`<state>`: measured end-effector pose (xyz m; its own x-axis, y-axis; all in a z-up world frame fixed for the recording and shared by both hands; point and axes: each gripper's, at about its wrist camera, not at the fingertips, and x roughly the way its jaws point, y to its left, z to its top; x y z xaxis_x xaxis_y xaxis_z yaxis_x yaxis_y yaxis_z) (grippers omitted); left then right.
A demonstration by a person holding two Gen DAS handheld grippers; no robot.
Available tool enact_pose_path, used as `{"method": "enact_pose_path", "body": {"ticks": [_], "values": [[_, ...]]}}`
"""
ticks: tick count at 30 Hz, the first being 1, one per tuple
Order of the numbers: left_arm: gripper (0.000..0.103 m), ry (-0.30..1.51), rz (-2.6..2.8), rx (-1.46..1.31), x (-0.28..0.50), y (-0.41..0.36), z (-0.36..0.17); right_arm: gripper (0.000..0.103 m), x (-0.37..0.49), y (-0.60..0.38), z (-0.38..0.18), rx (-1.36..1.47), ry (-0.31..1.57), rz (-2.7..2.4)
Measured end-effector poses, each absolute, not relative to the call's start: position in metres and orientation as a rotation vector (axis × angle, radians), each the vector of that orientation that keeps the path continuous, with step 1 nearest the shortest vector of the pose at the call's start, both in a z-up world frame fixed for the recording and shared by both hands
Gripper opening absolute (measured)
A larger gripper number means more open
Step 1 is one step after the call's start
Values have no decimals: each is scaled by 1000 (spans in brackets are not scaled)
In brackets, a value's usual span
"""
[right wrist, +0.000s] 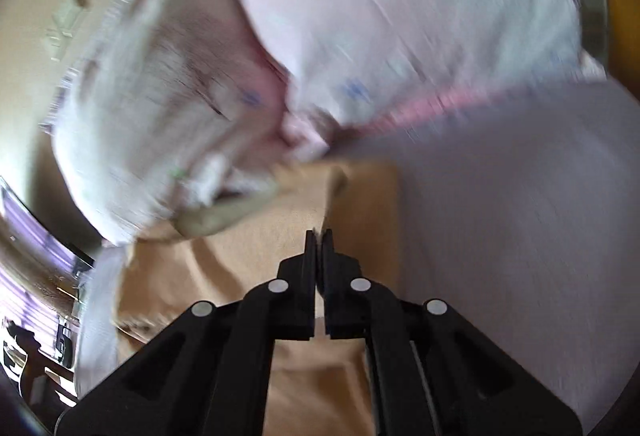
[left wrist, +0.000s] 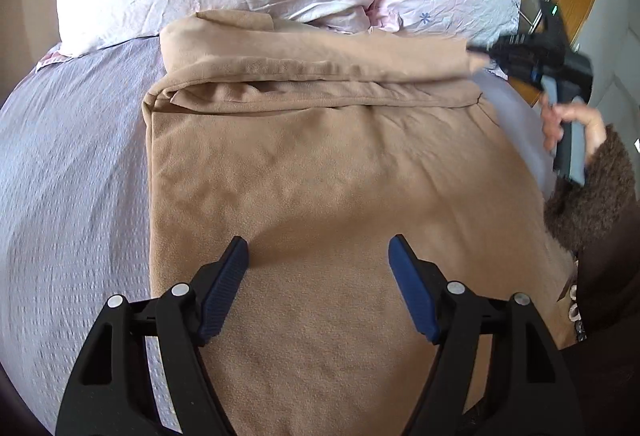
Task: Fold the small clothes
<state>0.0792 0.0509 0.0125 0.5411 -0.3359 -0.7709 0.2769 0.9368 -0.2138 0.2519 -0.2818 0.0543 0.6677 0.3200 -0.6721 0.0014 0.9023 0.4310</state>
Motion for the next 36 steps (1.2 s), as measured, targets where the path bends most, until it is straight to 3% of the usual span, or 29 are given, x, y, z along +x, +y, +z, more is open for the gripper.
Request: {"method": "enact_pose_path", "body": {"ticks": [6,9,10,11,13,19,23,27,33,34,36], "values": [[73,917,-361,-107,73,56,12,2,248,-289,40,422,833,158],[73,903,-396,-171,61,67,18,10,250,-286,24,386,937,100],[73,886,-407,-191,54,73,21,17,242,-290,23,397,936,97],[73,861,-415,-207,43,81,26,35,227,-296,26,408,923,95],[74,828,-424,-226,21,98,32,55,197,-306,34,430,888,150],[82,791,-497,-342,-39,145,30,62,82,-337,30,511,857,513],[85,820,-543,-449,-78,167,5,76,1,-357,11,513,890,658],[85,887,-513,-535,-85,173,-24,76,-44,-371,-20,498,1011,627],[83,908,-513,-560,-70,160,-35,76,-32,-376,-55,585,1054,618],[81,909,-515,-564,-68,159,-36,74,-30,-373,-58,590,1055,636],[69,918,-528,-596,-65,159,-40,55,-25,-365,-64,605,1058,688]]}}
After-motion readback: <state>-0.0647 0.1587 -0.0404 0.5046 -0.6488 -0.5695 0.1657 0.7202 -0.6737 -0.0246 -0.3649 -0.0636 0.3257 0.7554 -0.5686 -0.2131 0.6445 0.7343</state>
